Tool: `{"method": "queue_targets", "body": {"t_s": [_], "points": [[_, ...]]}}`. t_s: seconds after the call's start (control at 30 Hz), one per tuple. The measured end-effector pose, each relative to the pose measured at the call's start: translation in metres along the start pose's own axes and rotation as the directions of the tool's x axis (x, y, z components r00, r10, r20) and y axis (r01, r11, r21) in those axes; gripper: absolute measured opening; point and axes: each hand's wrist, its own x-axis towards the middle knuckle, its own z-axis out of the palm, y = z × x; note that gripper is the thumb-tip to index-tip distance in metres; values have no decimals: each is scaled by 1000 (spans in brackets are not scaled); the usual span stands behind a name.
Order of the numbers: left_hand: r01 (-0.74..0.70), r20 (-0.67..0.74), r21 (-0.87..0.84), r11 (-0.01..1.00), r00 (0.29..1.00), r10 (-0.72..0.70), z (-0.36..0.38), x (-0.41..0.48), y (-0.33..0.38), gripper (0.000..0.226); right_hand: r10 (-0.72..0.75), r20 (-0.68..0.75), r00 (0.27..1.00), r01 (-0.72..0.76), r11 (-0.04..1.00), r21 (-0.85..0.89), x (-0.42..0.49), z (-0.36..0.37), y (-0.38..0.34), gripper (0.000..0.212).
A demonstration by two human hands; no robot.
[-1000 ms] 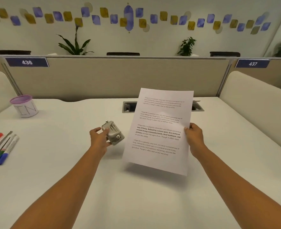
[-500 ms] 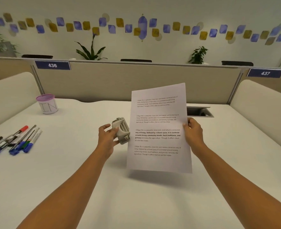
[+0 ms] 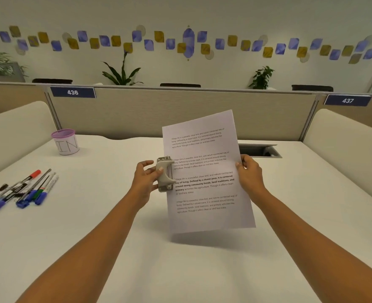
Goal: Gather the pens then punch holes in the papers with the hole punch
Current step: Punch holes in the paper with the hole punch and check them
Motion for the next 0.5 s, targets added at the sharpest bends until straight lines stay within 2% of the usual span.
{"method": "queue_targets", "body": {"t_s": [0.5], "points": [[11,-35,46,999,999,-9,-1,6,8,32,83,29,996,-85,995,58,-3,-2,5,24]]}}
